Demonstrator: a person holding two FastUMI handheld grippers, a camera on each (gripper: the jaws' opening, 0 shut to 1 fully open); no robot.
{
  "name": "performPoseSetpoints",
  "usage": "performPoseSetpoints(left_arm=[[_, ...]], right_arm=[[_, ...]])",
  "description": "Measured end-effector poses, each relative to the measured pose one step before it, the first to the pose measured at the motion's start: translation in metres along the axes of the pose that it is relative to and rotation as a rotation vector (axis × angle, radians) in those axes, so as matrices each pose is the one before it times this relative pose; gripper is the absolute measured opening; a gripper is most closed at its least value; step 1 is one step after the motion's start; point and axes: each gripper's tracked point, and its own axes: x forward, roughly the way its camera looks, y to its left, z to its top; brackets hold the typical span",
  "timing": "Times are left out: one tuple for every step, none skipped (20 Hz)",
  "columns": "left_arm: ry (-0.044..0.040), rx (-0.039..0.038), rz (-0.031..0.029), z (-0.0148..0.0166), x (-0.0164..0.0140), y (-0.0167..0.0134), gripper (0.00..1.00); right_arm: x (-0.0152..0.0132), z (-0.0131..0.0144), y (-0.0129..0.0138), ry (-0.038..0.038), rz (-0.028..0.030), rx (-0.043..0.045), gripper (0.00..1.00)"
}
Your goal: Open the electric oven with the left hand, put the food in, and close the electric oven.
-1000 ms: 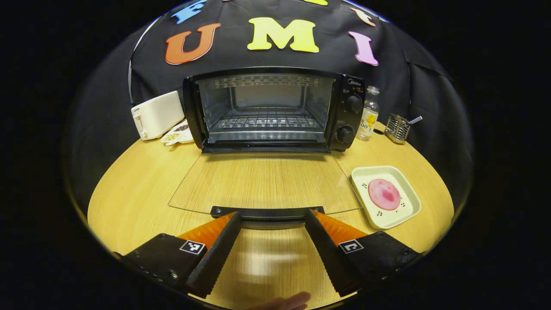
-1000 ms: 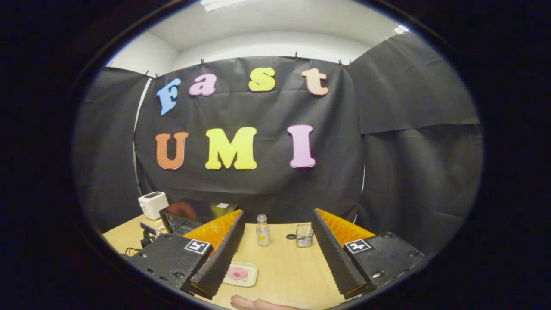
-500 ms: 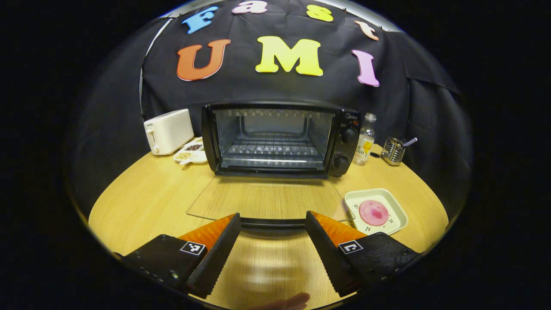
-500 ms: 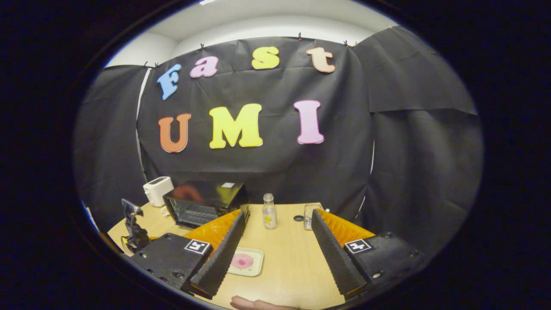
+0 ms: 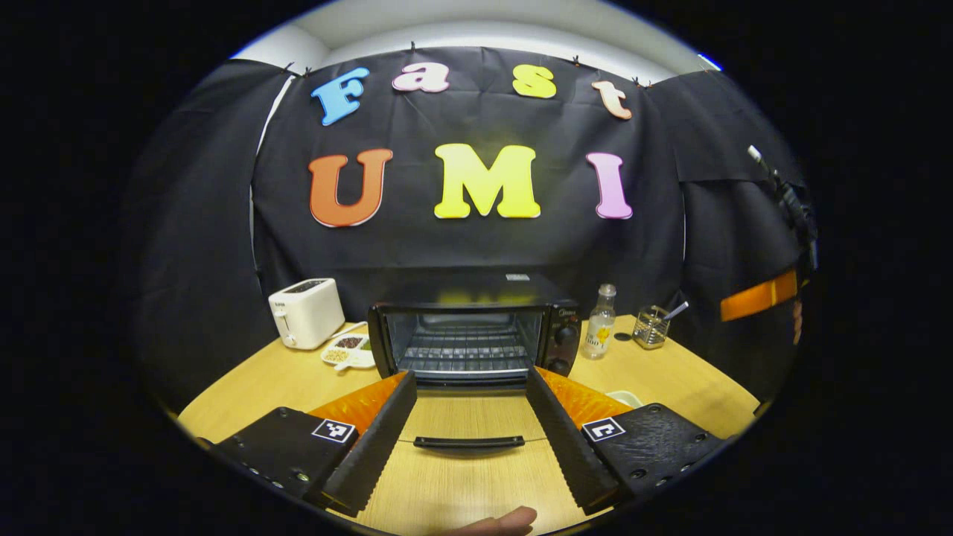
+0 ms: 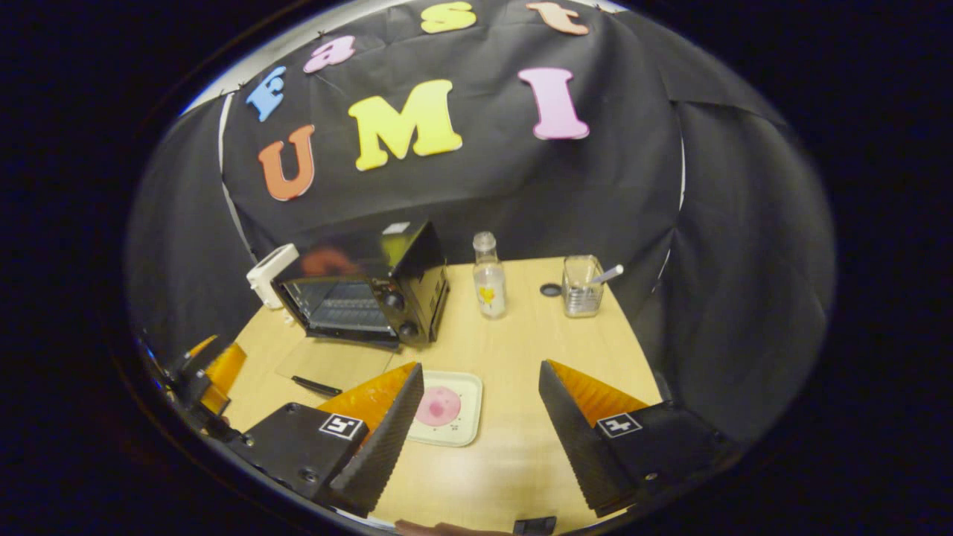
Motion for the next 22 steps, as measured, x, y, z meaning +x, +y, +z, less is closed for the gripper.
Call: performPoseSetpoints(left_arm=[[-0.01574,0.01218,0.00425,0.0084,-0.00316,-0.00039,0.95],[-0.01357,0.01247,0.00029,0.0085,-0.00453,-0.00017,0.95],[-0.01576,0.00772,0.00295,0.00842,-0.00275,-0.00043,0.95],[-0.02008,0.00647,0.00372,0.00957,-0.00199,0.00072,0.95],[-0.01844,0.00371,0.00597,0.00815,-0.00224,0.00181,0.95],[-0.01548,-0.00393,0.00398,0.00626,-0.00164,0.00144,0.95],[-0.01603,-0.00997,0.00266,0.0056,-0.00222,0.00063,0.95],[-0.01298,-0.01022,0.00333,0.00382,-0.00051,-0.00015,0.95],[-0.01239,-0.00246,0.003,0.00253,-0.00038,0.00113,0.95],[-0.00252,0.00557,0.00307,0.00093,0.00077,0.00047,0.95],[-0.00093,0.01165,0.00842,0.00147,0.00016,0.00195,0.95],[-0.00177,0.01445,0.01483,0.00223,-0.00039,0.00318,0.95],[-0.00058,0.01157,0.01719,0.00139,-0.00054,0.0046,0.95],[-0.00417,0.00197,0.01463,0.0025,-0.00144,0.00256,0.95],[-0.00725,-0.00354,0.00536,0.00391,-0.00225,0.00149,0.95],[-0.00763,-0.00804,-0.00208,0.00376,-0.00273,-0.00106,0.95],[-0.00398,-0.00761,-0.00541,0.00182,-0.0013,-0.00164,0.95],[0.00261,-0.00953,-0.00379,0.0004,-0.00206,-0.0011,0.94],[0.00789,-0.01206,-0.00434,-0.00285,-0.00117,-0.00032,0.95],[0.00583,-0.00954,-0.00937,-0.00028,0.00024,-0.00235,0.95],[0.00677,-0.00667,-0.01032,-0.00184,-0.00001,-0.00299,0.94],[0.00547,-0.00081,-0.00178,-0.0018,-0.00016,-0.00189,0.94]], right_arm=[[0.01449,-0.00731,-0.00078,0.04216,-0.00133,0.00572,0.99],[0.0135,-0.01159,-0.00296,0.04834,-0.00294,0.00958,0.94],[0.01194,-0.00836,-0.00107,0.04059,0.00338,0.01233,0.91],[0.01308,-0.01052,0.00118,0.03929,0.00776,0.00837,0.9],[0.01103,-0.00828,-0.00156,0.04128,0.00705,0.01292,0.89],[0.01163,-0.00662,-0.00109,0.03513,0.00865,0.02005,0.89],[0.01119,-0.00351,-0.00313,0.02974,0.00421,0.01734,0.89],[0.0119,-0.00388,-0.00457,0.02737,-0.00664,0.0111,0.89],[0.01142,-0.00217,-0.00349,0.0266,-0.008,0.01373,0.89],[0.01205,-0.00187,-0.00252,0.02417,-0.00276,0.0042,0.87],[0.01002,-0.00087,-0.00211,0.02511,-0.00167,0.00448,0.85],[0.0078,-0.00293,0.00141,0.02306,0.0061,0.00715,0.82],[0.00727,-0.00306,0.0026,0.02647,0.01488,0.00226,0.8],[0.00482,-0.00461,0.00402,0.02791,0.0206,0.00434,0.76],[0.00347,-0.00455,0.0021,0.02801,0.01691,0.00353,0.75],[0.00535,-0.00375,0.0038,0.02448,0.01651,0.00561,0.72],[0.00422,-0.00214,0.00319,0.02072,0.01724,0.00083,0.69],[0.00516,-0.00105,0.00347,0.01164,0.01844,-0.00542,0.56],[0.00692,-0.00016,0.00321,0.01298,0.02734,-0.01149,0.49],[-0.00108,-0.0015,0.00154,0.01672,0.02654,0.00092,0.32],[0.00695,0.00627,-0.00764,0.00558,-0.01305,-0.01927,0.14],[-0.00089,-0.00287,-0.00008,0.00115,0.03228,0.01114,0.03]])
